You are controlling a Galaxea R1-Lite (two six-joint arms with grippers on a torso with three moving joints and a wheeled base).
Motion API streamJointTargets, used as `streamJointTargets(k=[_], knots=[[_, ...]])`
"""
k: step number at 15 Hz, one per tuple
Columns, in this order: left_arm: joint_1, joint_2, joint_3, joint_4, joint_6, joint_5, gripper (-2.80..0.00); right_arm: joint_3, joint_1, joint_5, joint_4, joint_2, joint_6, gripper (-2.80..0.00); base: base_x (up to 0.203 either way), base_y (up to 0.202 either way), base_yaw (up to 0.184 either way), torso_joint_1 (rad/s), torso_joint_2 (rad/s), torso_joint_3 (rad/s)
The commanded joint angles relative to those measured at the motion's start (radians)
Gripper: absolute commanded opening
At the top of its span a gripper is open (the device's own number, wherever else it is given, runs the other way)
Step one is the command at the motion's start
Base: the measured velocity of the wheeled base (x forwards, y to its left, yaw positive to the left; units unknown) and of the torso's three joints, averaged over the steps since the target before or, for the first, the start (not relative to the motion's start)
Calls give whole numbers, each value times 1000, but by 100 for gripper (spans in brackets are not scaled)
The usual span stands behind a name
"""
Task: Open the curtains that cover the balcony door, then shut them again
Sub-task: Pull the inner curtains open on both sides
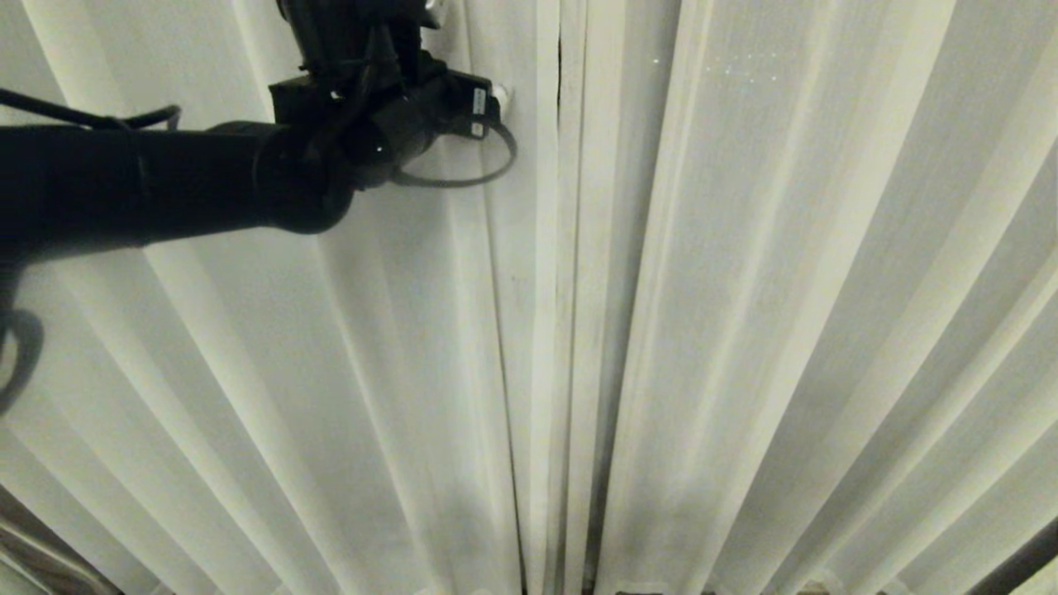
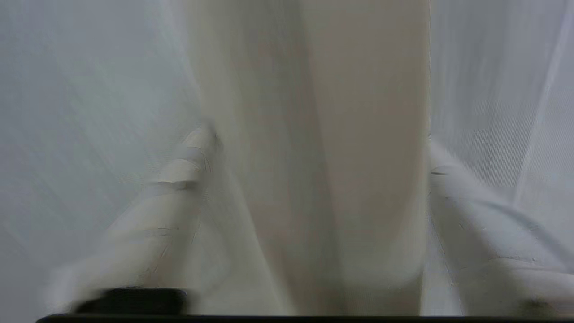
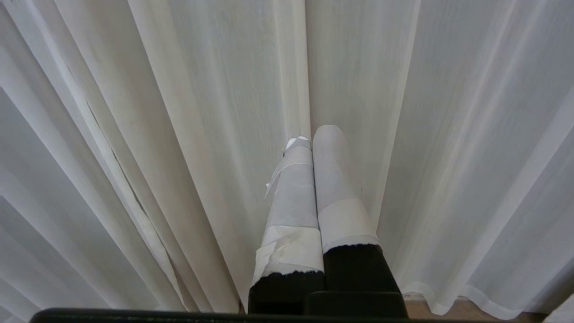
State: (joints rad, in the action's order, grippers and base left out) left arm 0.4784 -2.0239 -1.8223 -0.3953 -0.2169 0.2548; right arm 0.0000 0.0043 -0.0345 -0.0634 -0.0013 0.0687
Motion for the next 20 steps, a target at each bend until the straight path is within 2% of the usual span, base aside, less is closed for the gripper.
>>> streamJointTargets(k=[1,3,8,11,16,20], knots=[[-15,-25,1,-59,-1,1,-280,0,0,-1,-1,1,0,-280,0,0,0,0,0,0],[-38,-29,-1,-109,-4,3,-280,0,0,-1,-1,1,0,-280,0,0,0,0,0,0],[-79,39,68,-113,-13,4,-280,0,0,-1,-1,1,0,-280,0,0,0,0,0,0],[-139,85,140,-146,-63,-2,-280,0,0,-1,-1,1,0,-280,0,0,0,0,0,0],[-249,156,304,-292,-60,-2,-280,0,0,-1,-1,1,0,-280,0,0,0,0,0,0],[-337,171,343,-357,-58,-5,-280,0,0,-1,-1,1,0,-280,0,0,0,0,0,0]])
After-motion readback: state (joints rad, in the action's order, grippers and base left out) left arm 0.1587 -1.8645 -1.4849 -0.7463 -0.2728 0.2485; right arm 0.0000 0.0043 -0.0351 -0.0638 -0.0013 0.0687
